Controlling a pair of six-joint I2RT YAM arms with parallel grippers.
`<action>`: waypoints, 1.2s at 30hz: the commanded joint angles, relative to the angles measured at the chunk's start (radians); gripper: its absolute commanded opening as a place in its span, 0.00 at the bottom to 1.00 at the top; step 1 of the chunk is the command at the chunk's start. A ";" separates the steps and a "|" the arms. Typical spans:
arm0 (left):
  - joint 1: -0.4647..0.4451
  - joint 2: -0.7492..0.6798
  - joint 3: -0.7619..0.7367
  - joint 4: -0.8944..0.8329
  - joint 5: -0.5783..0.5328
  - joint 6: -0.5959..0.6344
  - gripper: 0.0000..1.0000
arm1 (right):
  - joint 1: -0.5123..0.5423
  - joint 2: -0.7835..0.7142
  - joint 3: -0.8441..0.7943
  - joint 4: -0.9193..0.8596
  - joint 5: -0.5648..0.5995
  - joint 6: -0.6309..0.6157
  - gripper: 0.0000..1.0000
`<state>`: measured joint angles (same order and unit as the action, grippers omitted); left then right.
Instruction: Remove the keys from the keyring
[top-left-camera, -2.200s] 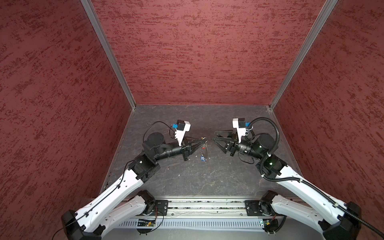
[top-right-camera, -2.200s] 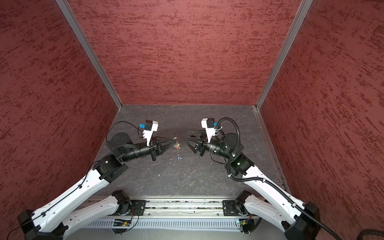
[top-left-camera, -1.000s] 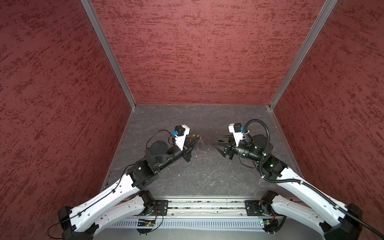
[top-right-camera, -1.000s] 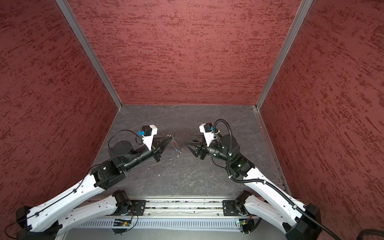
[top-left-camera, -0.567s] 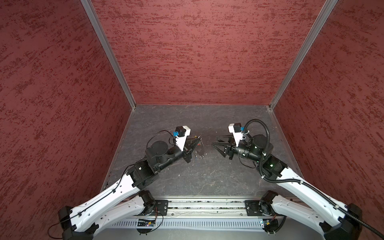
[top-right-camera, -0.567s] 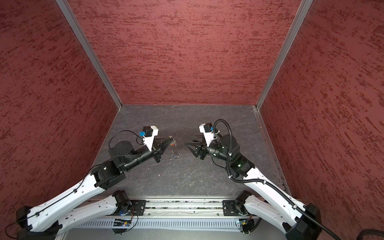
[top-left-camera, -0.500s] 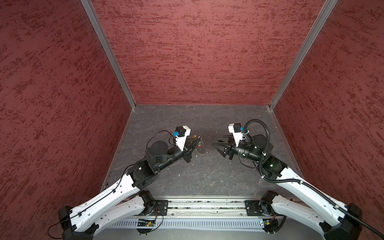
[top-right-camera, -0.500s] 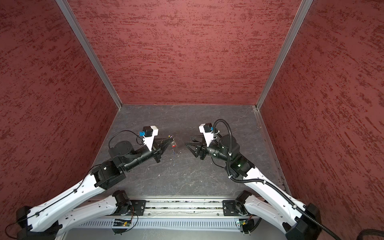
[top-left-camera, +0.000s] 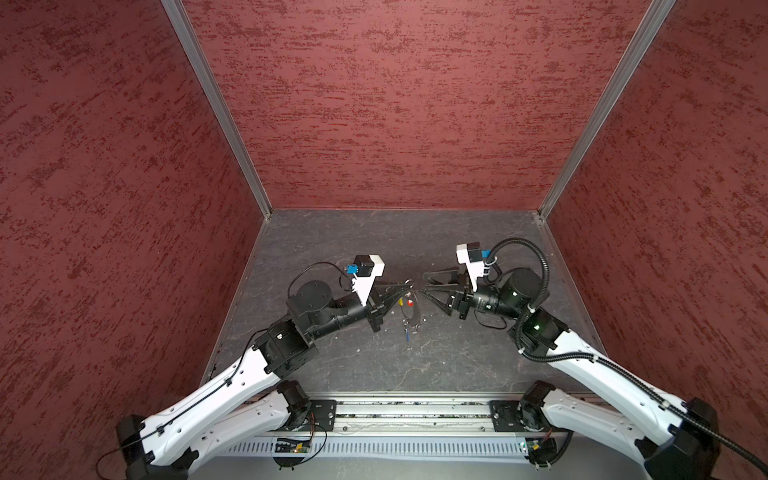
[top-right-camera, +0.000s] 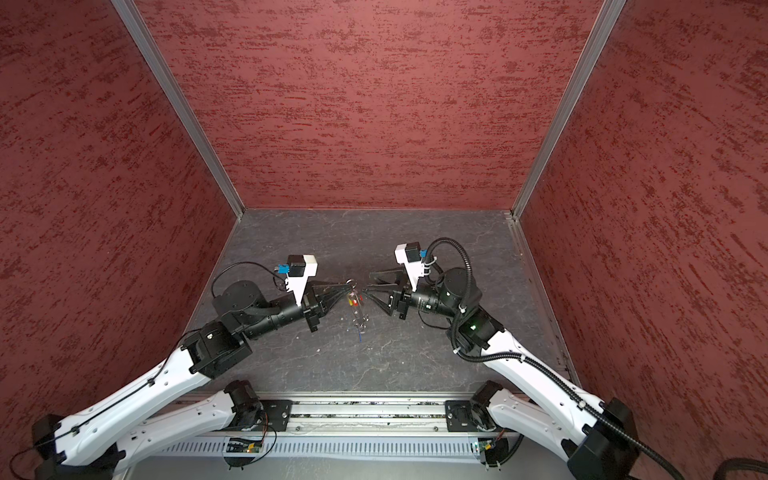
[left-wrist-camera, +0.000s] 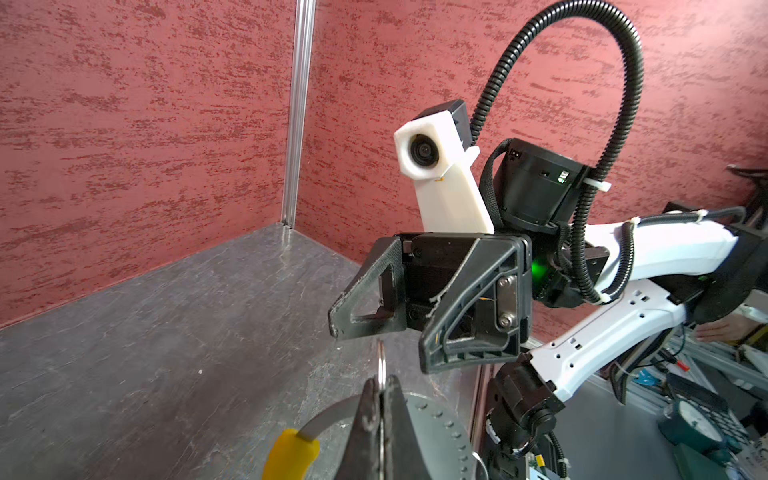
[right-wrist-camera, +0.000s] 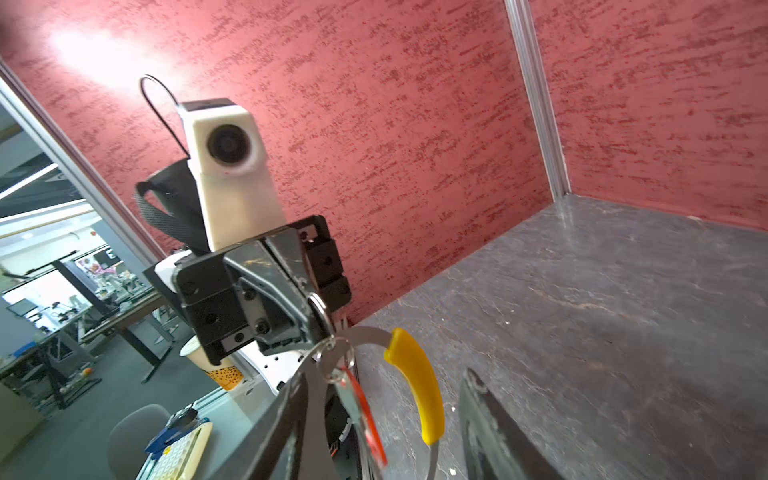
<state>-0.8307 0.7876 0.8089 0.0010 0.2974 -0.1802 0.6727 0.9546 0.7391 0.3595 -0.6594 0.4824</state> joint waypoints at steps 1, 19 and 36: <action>0.043 -0.036 -0.022 0.100 0.125 -0.073 0.00 | 0.004 -0.028 0.030 0.055 -0.037 0.015 0.54; 0.120 -0.018 -0.024 0.204 0.340 -0.197 0.00 | 0.019 0.051 0.106 0.086 -0.160 0.005 0.43; 0.121 -0.029 -0.029 0.189 0.313 -0.184 0.00 | 0.077 0.113 0.143 0.196 -0.183 0.078 0.32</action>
<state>-0.7151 0.7712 0.7692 0.1726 0.6197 -0.3695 0.7422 1.0760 0.8459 0.5083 -0.8352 0.5541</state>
